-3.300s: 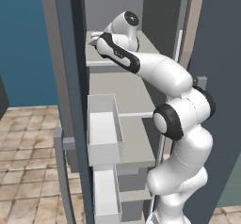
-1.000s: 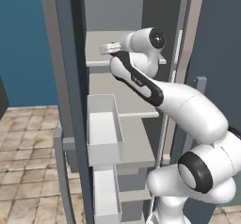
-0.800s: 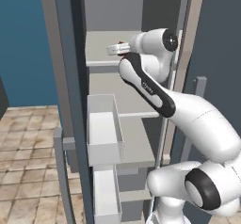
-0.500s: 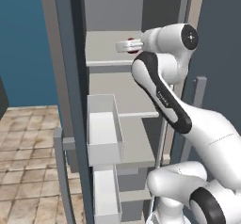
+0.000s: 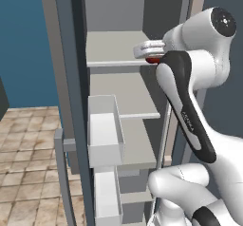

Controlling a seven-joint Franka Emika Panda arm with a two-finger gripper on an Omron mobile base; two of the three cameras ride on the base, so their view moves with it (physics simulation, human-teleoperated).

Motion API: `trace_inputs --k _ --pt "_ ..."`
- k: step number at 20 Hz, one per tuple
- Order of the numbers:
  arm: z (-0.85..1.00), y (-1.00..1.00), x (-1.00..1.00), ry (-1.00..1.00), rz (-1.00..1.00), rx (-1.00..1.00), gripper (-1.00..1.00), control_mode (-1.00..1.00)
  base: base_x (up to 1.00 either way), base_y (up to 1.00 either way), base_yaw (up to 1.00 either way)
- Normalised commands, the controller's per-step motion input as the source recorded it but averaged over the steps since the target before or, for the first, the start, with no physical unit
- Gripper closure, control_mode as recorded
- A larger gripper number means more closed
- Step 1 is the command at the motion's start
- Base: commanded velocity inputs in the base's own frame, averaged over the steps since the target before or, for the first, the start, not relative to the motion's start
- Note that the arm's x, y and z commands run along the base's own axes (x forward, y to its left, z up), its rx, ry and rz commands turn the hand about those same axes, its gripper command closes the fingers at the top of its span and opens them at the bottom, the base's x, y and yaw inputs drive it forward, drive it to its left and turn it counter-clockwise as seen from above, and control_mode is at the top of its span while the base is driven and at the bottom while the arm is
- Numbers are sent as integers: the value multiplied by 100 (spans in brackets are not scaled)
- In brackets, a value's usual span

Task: Take the bell pepper and mushroom out of the freezer and place them in the tupperware container on the counter. Then put the tupperware containing the vegetables back in the freezer.

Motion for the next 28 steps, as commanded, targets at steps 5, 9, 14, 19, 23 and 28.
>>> trace_inputs --k 5,9,14,19,23,28 --pt "0 -35 -100 26 -11 -5 100 -100 0 0 0" --pt "-6 -27 -99 21 -8 -5 100 -100 0 0 0" --pt "-28 -25 -63 10 -1 -2 100 -100 0 0 0" --pt "-46 -27 -14 0 0 0 100 -100 0 0 0" --pt "-55 -9 -2 0 0 -1 100 -100 0 0 0" --pt "-46 0 0 0 0 -1 100 -100 0 0 0"
